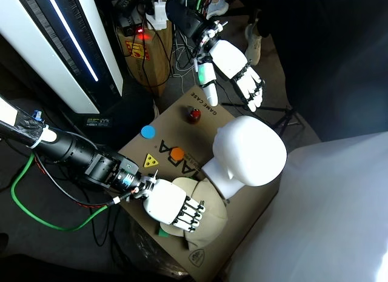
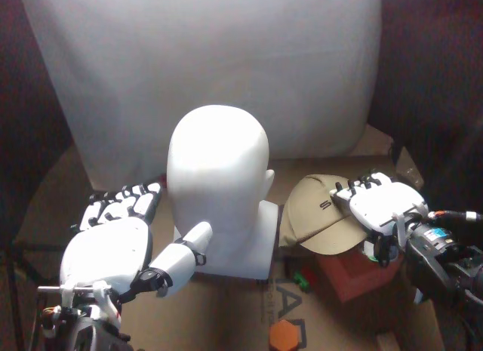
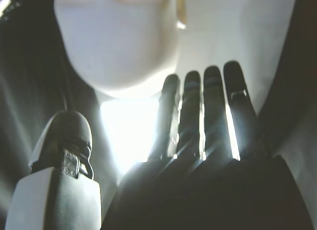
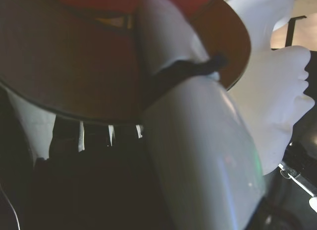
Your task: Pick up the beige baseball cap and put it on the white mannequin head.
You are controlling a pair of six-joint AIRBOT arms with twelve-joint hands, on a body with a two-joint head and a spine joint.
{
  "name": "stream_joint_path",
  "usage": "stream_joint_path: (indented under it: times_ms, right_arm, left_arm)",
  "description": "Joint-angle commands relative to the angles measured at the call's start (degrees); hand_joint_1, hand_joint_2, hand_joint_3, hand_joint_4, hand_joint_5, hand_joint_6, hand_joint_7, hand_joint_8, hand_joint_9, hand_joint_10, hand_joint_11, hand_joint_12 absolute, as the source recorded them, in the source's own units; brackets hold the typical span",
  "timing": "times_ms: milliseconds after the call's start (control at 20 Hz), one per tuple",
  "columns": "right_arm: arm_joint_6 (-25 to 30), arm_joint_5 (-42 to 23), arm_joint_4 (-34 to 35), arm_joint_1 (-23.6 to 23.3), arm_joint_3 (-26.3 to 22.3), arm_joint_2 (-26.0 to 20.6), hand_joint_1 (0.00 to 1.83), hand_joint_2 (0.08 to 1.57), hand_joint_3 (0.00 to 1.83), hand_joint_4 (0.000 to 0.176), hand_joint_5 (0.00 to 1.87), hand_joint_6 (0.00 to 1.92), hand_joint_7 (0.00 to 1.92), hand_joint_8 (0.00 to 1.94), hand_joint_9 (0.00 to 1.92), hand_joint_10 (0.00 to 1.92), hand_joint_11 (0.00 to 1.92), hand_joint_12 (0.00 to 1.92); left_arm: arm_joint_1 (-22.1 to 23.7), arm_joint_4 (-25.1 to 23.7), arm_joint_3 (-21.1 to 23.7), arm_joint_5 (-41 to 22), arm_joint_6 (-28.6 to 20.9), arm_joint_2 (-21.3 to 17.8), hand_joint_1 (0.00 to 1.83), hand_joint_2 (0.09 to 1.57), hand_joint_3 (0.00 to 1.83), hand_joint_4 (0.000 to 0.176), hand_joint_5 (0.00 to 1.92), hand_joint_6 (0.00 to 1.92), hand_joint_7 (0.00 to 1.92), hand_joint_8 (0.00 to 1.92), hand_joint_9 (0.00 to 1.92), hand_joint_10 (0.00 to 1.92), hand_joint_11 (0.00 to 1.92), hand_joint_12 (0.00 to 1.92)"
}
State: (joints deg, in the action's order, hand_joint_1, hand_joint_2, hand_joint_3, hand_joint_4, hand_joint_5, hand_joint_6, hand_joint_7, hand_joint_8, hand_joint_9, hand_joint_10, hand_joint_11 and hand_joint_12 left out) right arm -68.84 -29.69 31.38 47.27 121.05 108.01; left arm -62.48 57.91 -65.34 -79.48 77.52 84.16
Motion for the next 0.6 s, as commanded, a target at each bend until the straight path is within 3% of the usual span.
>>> stream_joint_path:
  times_ms: [0, 550]
  right_arm:
    - [0.22, -6.14, -0.42, -0.2, 0.42, -0.31, 1.21, 1.16, 0.01, 0.0, 0.31, 0.0, 0.35, 0.0, 0.28, 0.0, 0.0, 0.82]
    - [0.3, -5.95, -0.53, -0.05, 2.34, 0.74, 1.23, 1.18, 0.01, 0.0, 0.37, 0.01, 0.42, 0.01, 0.34, 0.01, 0.0, 0.9]
  left_arm:
    - [0.32, -3.44, -0.33, -5.69, -0.28, -0.07, 0.0, 1.14, 0.0, 0.0, 0.23, 0.0, 0.2, 0.0, 0.2, 0.0, 0.0, 0.67]
    - [0.08, -4.09, 0.15, -5.46, -0.13, 0.05, 0.0, 1.15, 0.0, 0.0, 0.25, 0.0, 0.2, 0.0, 0.2, 0.0, 0.0, 0.73]
